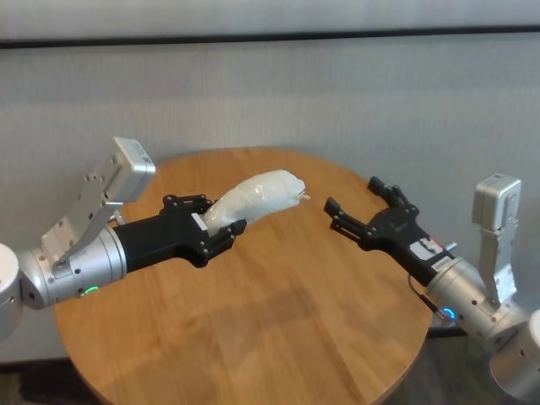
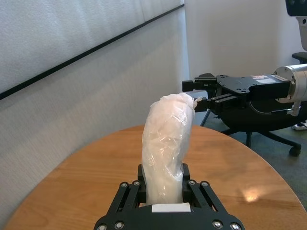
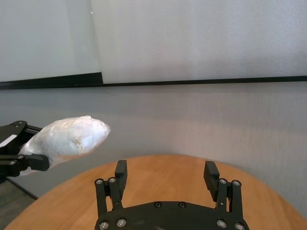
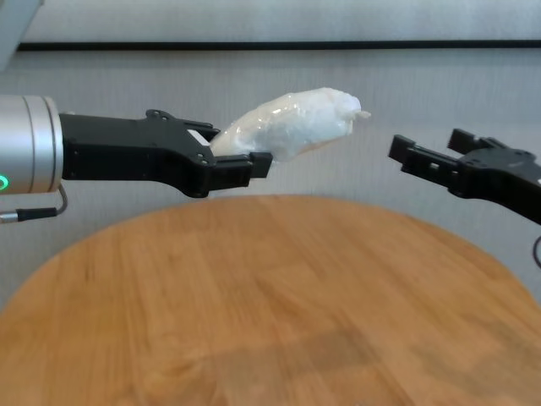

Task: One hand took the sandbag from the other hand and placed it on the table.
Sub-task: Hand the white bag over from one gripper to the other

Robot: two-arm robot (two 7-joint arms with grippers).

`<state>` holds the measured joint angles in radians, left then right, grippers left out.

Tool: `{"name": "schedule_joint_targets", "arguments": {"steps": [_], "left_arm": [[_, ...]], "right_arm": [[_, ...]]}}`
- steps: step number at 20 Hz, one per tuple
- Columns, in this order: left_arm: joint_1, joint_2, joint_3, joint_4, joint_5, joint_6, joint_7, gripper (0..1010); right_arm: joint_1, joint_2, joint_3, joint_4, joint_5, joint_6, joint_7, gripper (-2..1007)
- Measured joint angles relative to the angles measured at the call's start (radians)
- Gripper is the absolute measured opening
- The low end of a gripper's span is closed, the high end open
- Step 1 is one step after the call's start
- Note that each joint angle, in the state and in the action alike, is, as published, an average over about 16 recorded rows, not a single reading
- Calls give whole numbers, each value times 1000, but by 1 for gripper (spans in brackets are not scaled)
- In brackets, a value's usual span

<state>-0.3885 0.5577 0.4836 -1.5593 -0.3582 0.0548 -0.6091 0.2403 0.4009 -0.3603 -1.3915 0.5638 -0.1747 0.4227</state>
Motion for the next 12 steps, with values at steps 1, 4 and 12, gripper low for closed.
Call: {"name": "schedule_joint_targets", "arguments": {"steps": [1,4,12], "left_arm": [[0,0,0,0,0,0,0,410],[0,0,0,0,0,0,0,410],[0,0,0,0,0,0,0,410]], "right_arm": [[3,-7,0,9,3,-7,13,1006],[12,-25,3,34,28,-15,55,1006],[41,-62,10,95,133,6,184,1006]]}}
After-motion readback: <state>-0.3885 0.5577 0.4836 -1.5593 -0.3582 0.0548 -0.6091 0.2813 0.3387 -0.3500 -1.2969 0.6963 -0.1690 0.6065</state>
